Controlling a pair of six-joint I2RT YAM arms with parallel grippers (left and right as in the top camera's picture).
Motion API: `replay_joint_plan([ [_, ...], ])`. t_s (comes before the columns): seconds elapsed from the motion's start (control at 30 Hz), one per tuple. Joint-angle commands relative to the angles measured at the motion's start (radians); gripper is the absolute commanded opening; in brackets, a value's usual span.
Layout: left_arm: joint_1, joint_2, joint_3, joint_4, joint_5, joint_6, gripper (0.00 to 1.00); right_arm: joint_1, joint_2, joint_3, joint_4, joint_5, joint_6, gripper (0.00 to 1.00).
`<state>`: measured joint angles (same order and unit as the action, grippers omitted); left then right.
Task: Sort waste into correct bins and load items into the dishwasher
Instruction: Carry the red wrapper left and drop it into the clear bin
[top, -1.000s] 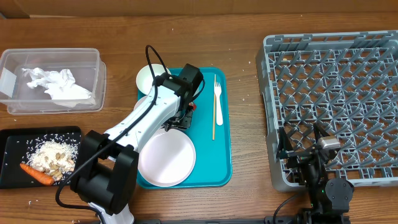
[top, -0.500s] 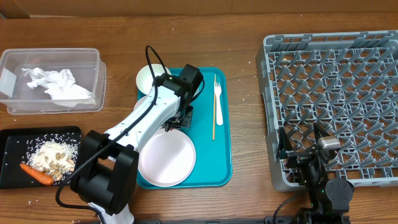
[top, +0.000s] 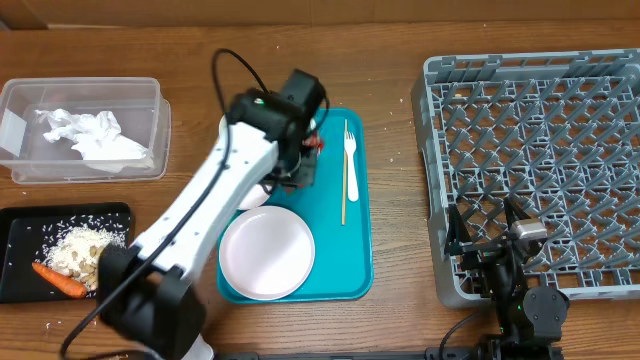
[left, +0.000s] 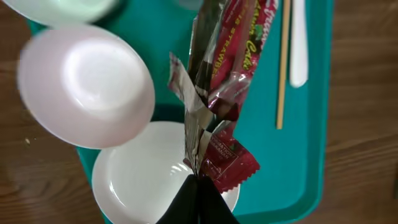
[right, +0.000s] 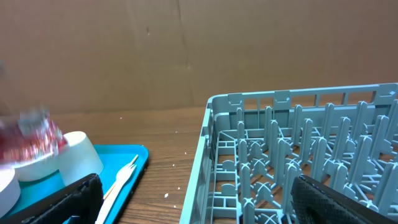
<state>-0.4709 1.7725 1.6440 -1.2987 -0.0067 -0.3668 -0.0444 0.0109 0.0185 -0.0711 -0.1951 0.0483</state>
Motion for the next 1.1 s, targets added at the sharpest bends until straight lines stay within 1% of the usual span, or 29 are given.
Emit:
replay_joint_plan([
  [0.0, 0.130, -0.110, 0.068, 0.019, 0.014, -0.008, 0.04, -0.001, -0.008, -0.010, 0.005, 0.003, 0.003, 1.00],
  [0.07, 0.214, -0.130, 0.069, 0.056, 0.014, -0.016, 0.04, -0.001, -0.008, -0.010, 0.005, 0.003, 0.003, 1.00],
  [0.1, 0.291, -0.133, 0.069, 0.090, 0.014, -0.032, 0.04, -0.001, -0.008, -0.010, 0.005, 0.003, 0.003, 1.00],
  [0.17, 0.384, -0.127, 0.069, 0.134, 0.015, -0.064, 0.04, -0.001, -0.008, -0.010, 0.005, 0.003, 0.003, 1.00],
  [0.27, 0.595, -0.097, 0.068, 0.238, 0.028, -0.183, 0.04, -0.001, -0.008, -0.010, 0.005, 0.003, 0.003, 1.00],
  [0.3, 0.629, -0.091, 0.068, 0.257, 0.028, -0.208, 0.04, -0.001, -0.008, -0.010, 0.005, 0.003, 0.003, 1.00],
  [0.33, 0.691, -0.071, 0.068, 0.291, 0.031, -0.254, 0.04, -0.001, -0.008, -0.010, 0.005, 0.003, 0.003, 1.00],
  [0.4, 0.746, -0.042, 0.068, 0.312, 0.034, -0.325, 0.04, -0.001, -0.008, -0.010, 0.005, 0.003, 0.003, 1.00],
  [0.47, 0.798, 0.011, 0.068, 0.317, 0.033, -0.436, 0.04, -0.001, -0.008, -0.010, 0.005, 0.003, 0.003, 1.00],
  [0.57, 0.826, 0.092, 0.068, 0.335, 0.033, -0.516, 0.04, -0.001, -0.008, -0.010, 0.005, 0.003, 0.003, 1.00],
  [0.63, 0.830, 0.143, 0.068, 0.380, 0.029, -0.528, 0.06, -0.001, -0.008, -0.010, 0.005, 0.003, 0.003, 1.00],
  [0.67, 0.831, 0.169, 0.068, 0.408, 0.028, -0.527, 0.15, -0.001, -0.008, -0.010, 0.006, 0.003, 0.003, 1.00],
  [0.83, 0.831, 0.174, 0.068, 0.433, 0.026, -0.508, 0.43, -0.001, -0.008, -0.010, 0.005, 0.003, 0.003, 1.00],
  [0.87, 0.831, 0.167, 0.068, 0.432, 0.026, -0.508, 0.50, -0.001, -0.008, -0.010, 0.005, 0.003, 0.003, 1.00],
  [0.9, 0.830, 0.151, 0.068, 0.426, 0.031, -0.508, 0.61, -0.001, -0.008, -0.010, 0.005, 0.003, 0.003, 1.00],
  [0.93, 0.830, 0.135, 0.068, 0.420, 0.038, -0.508, 0.63, -0.001, -0.008, -0.010, 0.005, 0.003, 0.003, 1.00],
  [0.97, 0.830, 0.097, 0.069, 0.409, 0.071, -0.488, 0.63, -0.001, -0.008, -0.010, 0.005, 0.003, 0.003, 1.00],
  [1.07, 0.830, 0.013, 0.069, 0.408, 0.134, -0.402, 0.63, -0.001, -0.008, -0.010, 0.005, 0.003, 0.003, 1.00],
])
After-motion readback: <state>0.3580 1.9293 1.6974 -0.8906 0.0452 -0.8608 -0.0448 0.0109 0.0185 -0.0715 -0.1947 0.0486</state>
